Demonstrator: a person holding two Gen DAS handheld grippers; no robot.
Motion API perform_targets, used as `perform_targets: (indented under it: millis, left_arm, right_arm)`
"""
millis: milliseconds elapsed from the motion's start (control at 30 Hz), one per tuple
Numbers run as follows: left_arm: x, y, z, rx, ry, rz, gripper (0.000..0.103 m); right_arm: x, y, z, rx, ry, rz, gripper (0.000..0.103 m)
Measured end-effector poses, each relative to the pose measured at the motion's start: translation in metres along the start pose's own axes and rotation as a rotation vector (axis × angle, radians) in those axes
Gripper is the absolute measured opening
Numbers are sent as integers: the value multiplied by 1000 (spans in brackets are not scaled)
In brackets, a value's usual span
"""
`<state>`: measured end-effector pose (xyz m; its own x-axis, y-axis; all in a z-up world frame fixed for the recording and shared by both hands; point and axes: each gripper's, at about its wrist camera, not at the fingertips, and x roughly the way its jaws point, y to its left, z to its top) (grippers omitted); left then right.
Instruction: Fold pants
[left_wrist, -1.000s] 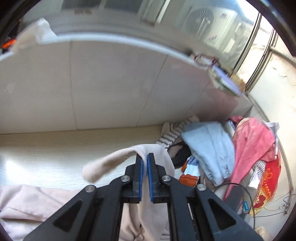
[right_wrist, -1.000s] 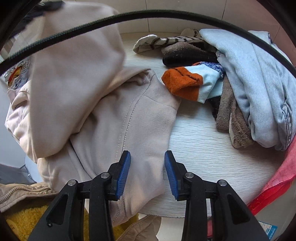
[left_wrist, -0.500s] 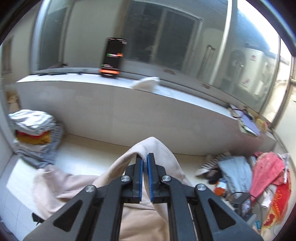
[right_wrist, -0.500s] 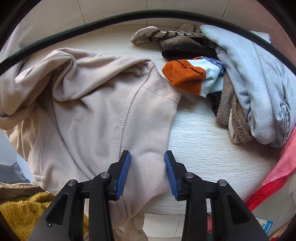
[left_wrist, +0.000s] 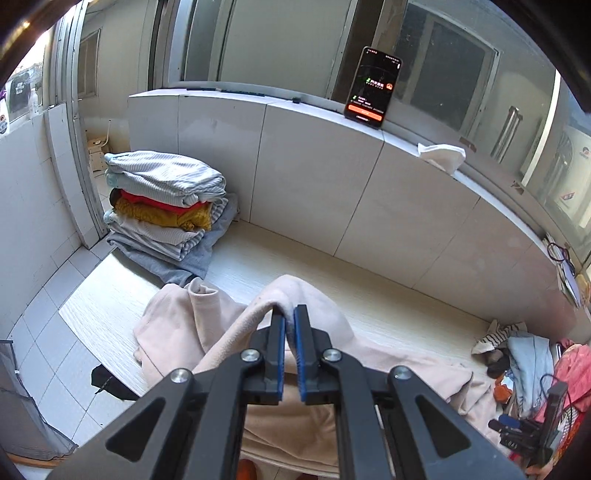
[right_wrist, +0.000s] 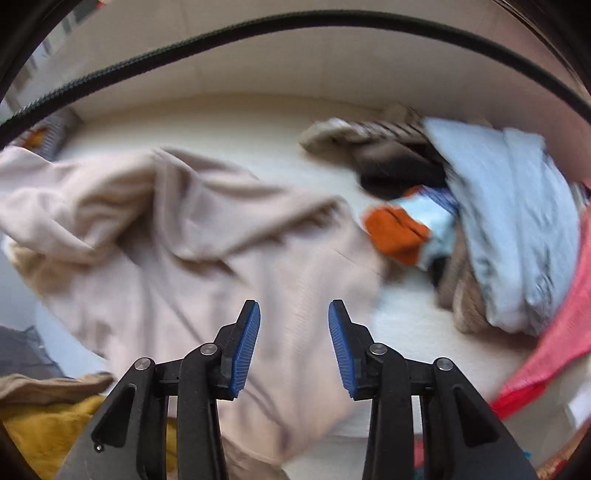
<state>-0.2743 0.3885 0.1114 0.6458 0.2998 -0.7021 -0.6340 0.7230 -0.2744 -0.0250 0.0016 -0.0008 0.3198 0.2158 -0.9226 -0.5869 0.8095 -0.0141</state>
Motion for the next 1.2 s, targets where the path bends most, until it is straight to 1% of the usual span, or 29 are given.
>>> perform_targets:
  millis: [67, 233, 267, 333, 400, 467, 500, 600, 700, 800, 867, 933, 967, 1000, 1067, 1133, 1200]
  left_arm:
    - [7, 4, -1, -7, 10, -12, 5]
    - [19, 13, -1, -18, 35, -35, 5]
    - [21, 13, 0, -19, 37, -39, 5]
    - [23, 14, -1, -16, 42, -44, 5]
    - [24, 17, -2, -16, 44, -55, 5]
    - [26, 19, -2, -15, 47, -61, 5]
    - [26, 20, -2, -14, 46, -63, 5]
    - [23, 21, -2, -5, 33, -61, 5]
    - [22, 24, 1, -5, 27, -41, 5]
    - [22, 27, 1, -14, 33, -39, 5]
    - [23, 26, -1, -11, 41, -37, 5]
    - [23, 24, -4, 0, 48, -38, 5]
    - [24, 23, -7, 1, 52, -40, 5]
    - [26, 23, -9, -1, 55, -43, 5]
    - [32, 23, -14, -8, 68, -44, 5]
    - [43, 24, -22, -3, 79, -42, 6]
    - [64, 27, -32, 13, 122, -15, 10]
  right_arm:
    - [5, 18, 14, -19, -18, 54, 39]
    - [27, 60, 32, -83, -20, 106, 39]
    - [32, 63, 35, -87, -17, 118, 39]
    - [42, 72, 39, -94, -6, 107, 39]
    - [51, 81, 44, -103, 3, 68, 38]
    - [56, 87, 46, -127, 2, 74, 15]
    - [56, 88, 46, -137, 0, 66, 5]
    - [32, 84, 46, -157, -41, 119, 5]
    - [-3, 64, 48, -178, -77, 147, 5]
    - [-37, 35, 52, -202, -76, 173, 5]
    - [-52, 22, 55, -232, -51, 201, 5]
    - [-63, 10, 55, -283, 1, 248, 5]
    - [-62, 11, 56, -311, 27, 262, 5]
    - [-59, 9, 57, -339, 51, 258, 5]
    - [-44, 8, 56, -382, 119, 198, 5]
    - [-20, 6, 62, -387, 168, 139, 5]
    - [3, 3, 69, -386, 193, 79, 5]
